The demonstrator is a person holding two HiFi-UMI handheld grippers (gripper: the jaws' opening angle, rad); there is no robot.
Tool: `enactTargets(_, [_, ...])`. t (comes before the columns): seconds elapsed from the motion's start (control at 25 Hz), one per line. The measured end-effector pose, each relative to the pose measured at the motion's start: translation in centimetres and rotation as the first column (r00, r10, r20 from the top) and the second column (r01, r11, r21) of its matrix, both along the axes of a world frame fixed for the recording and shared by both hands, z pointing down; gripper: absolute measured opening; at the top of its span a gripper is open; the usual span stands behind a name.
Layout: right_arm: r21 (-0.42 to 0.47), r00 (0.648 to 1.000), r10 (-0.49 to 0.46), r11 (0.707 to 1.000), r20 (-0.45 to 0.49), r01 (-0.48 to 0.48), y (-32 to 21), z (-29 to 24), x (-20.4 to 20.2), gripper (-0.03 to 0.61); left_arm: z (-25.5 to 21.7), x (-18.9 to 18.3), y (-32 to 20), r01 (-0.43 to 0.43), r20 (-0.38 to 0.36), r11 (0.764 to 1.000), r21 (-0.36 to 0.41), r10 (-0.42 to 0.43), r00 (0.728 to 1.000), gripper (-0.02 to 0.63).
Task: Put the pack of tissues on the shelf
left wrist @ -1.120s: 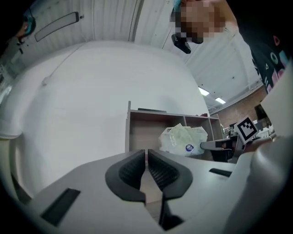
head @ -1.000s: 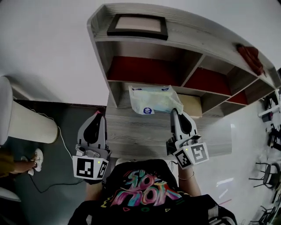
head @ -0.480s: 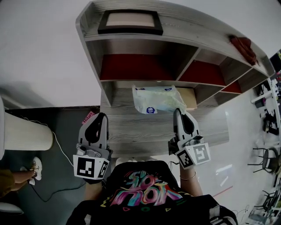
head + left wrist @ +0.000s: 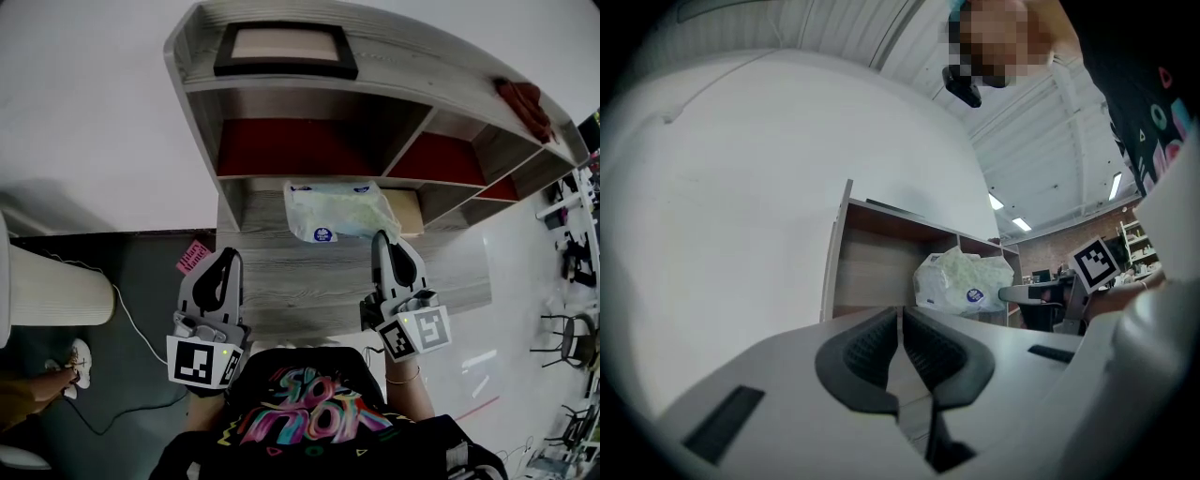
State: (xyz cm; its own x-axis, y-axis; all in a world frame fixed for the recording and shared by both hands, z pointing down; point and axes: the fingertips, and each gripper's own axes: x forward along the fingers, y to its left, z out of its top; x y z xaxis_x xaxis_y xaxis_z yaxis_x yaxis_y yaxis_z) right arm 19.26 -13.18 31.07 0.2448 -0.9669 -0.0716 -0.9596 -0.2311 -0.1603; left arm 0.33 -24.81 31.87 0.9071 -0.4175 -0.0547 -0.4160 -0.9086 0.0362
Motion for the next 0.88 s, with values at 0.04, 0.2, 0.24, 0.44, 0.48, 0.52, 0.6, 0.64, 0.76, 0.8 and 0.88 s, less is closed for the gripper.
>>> enactTargets(0.04, [0.005, 1.000, -0.001, 1.000, -0.003, 0.001, -0.3, -0.1, 0.0, 0.017, 0.0, 0.1, -0.1, -0.003, 0.000, 1.000, 0.000, 0.003, 1.000, 0.037])
enactTargets(0.2, [0.017, 1.000, -0.015, 1.000, -0.013, 0.016, -1.7, -0.6, 0.1, 0.017, 0.3, 0.4, -0.2, -0.013, 0.005, 1.000, -0.002, 0.013, 1.000, 0.037])
enactTargets(0.24, [0.021, 1.000, -0.018, 1.000, -0.016, 0.019, -2.0, -0.7, 0.2, 0.017, 0.4, 0.4, -0.1, -0.014, 0.007, 1.000, -0.003, 0.014, 1.000, 0.037])
enactTargets(0.44, [0.045, 1.000, -0.018, 0.999, -0.016, 0.019, -3.7, -1.0, 0.4, 0.017, 0.6, 0.5, -0.1, -0.019, 0.012, 1.000, -0.003, 0.019, 1.000, 0.037])
enactTargets(0.48, [0.049, 1.000, -0.014, 0.999, -0.014, 0.015, -4.1, -0.9, 0.5, 0.017, 0.6, 0.6, -0.1, -0.022, 0.013, 1.000, -0.003, 0.022, 1.000, 0.037])
enactTargets(0.52, [0.055, 1.000, -0.009, 0.998, -0.011, 0.010, -4.5, -0.9, 0.7, 0.017, 0.7, 0.7, 0.0, -0.027, 0.014, 1.000, -0.004, 0.027, 1.000, 0.037])
enactTargets(0.6, [0.069, 1.000, 0.005, 0.998, -0.006, -0.004, -5.2, -0.8, 1.1, 0.017, 0.8, 0.8, 0.0, -0.035, 0.017, 0.999, -0.006, 0.035, 0.999, 0.037])
enactTargets(0.64, [0.074, 1.000, 0.014, 0.997, -0.003, -0.014, -5.6, -0.8, 1.3, 0.018, 0.9, 0.7, 0.1, -0.038, 0.019, 0.999, -0.009, 0.038, 0.999, 0.037])
enactTargets(0.76, [0.087, 0.999, 0.046, 0.995, 0.004, -0.047, -6.6, -0.6, 2.1, 0.017, 1.2, 0.6, 0.2, -0.045, 0.024, 0.999, -0.015, 0.045, 0.999, 0.037])
enactTargets(0.8, [0.089, 0.999, 0.054, 0.995, 0.006, -0.055, -7.0, -0.5, 2.4, 0.018, 1.3, 0.6, 0.3, -0.047, 0.027, 0.999, -0.018, 0.047, 0.999, 0.037])
enactTargets(0.88, [0.093, 0.998, 0.062, 0.994, 0.014, -0.063, -7.6, -0.3, 2.7, 0.017, 1.5, 0.5, 0.3, -0.048, 0.030, 0.999, -0.022, 0.049, 0.998, 0.037])
